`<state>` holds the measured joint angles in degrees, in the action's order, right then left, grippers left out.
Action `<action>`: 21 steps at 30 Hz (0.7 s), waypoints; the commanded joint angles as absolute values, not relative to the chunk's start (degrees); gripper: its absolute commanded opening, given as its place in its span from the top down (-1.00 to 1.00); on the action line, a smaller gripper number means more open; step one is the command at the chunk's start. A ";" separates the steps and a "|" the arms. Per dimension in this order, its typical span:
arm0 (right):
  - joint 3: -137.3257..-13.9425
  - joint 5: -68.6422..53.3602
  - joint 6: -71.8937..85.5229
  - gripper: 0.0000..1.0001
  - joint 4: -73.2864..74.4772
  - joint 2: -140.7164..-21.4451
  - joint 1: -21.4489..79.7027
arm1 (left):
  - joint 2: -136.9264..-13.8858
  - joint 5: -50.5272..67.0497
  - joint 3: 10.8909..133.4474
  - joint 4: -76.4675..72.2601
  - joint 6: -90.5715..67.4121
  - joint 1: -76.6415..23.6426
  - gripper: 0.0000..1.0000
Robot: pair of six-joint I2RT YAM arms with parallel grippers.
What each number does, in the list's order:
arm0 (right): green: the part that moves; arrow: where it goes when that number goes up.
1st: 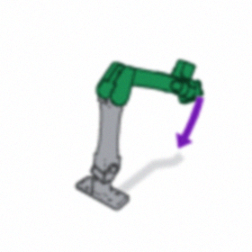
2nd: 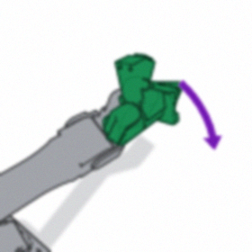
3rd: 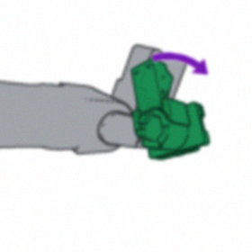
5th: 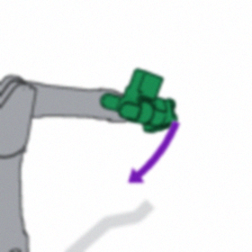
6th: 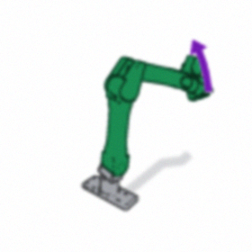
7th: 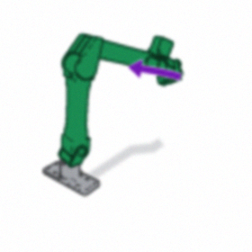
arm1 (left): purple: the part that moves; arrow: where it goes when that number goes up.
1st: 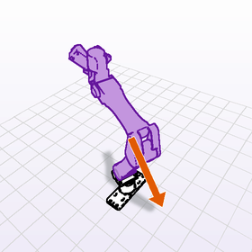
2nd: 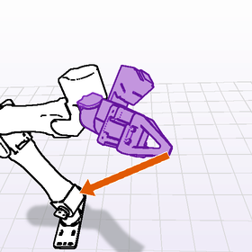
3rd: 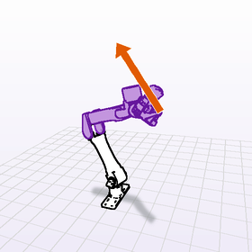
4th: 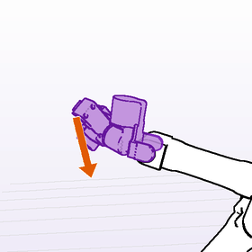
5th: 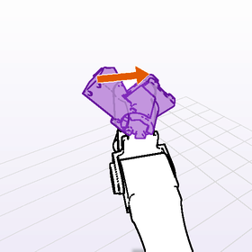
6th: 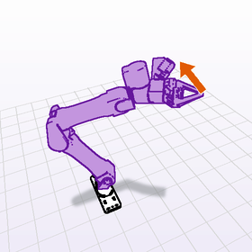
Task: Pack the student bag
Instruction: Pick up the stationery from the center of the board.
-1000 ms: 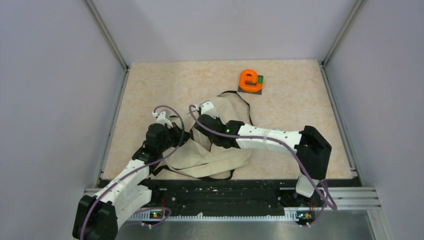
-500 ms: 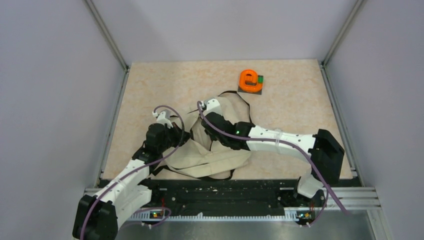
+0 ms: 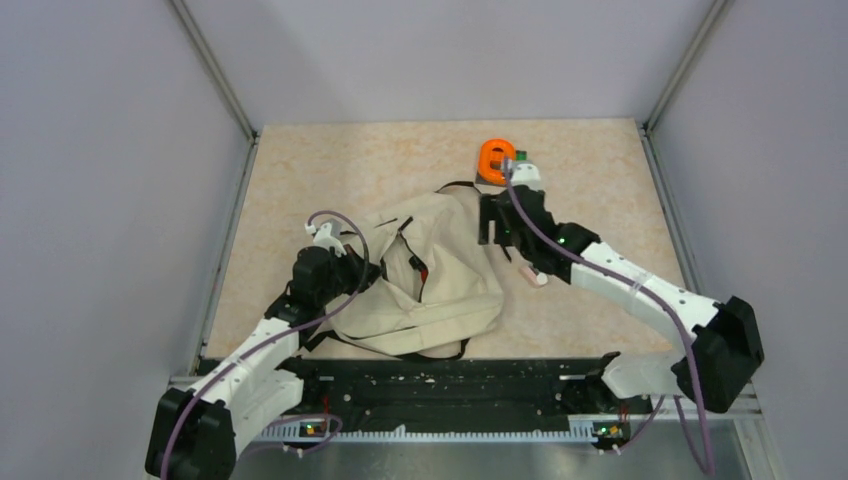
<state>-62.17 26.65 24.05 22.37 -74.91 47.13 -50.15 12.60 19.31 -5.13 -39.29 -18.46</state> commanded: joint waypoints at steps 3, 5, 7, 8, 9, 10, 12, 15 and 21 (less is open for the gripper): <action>-49.26 15.74 25.15 -0.56 21.33 -70.31 28.71 | -51.00 11.08 19.81 -8.17 -38.88 -17.84 1.00; -46.26 12.95 24.88 -0.54 19.91 -70.13 23.75 | -51.10 11.17 19.94 -8.00 -38.72 -17.84 1.00; -44.47 11.17 23.90 -0.53 19.42 -70.36 20.50 | -51.10 11.08 20.04 -7.79 -38.57 -17.84 1.00; -43.98 10.40 22.80 -0.53 19.25 -70.54 19.65 | -51.15 11.00 20.04 -7.68 -38.46 -17.84 1.00; -43.69 9.96 21.67 -0.54 19.28 -70.74 19.42 | -51.23 10.91 20.04 -7.65 -38.41 -17.84 1.00; -43.54 9.67 20.50 -0.55 19.33 -71.18 19.38 | -51.28 10.82 20.04 -7.65 -38.42 -17.84 1.00; -43.14 8.78 18.22 -0.57 19.07 -72.07 19.38 | -51.66 10.93 20.04 -7.93 -38.51 -17.84 1.00; -43.53 6.13 15.31 -0.58 18.92 -74.71 19.36 | -52.59 11.52 20.25 -8.58 -38.74 -17.84 1.00; -44.68 0.61 11.58 -0.55 18.32 -79.84 19.34 | -53.29 11.71 20.40 -8.79 -38.70 -17.80 1.00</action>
<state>-42.83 4.49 15.40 19.73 -77.14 19.44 -53.17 12.58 19.31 -5.43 -39.27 -18.41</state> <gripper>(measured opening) 0.784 0.010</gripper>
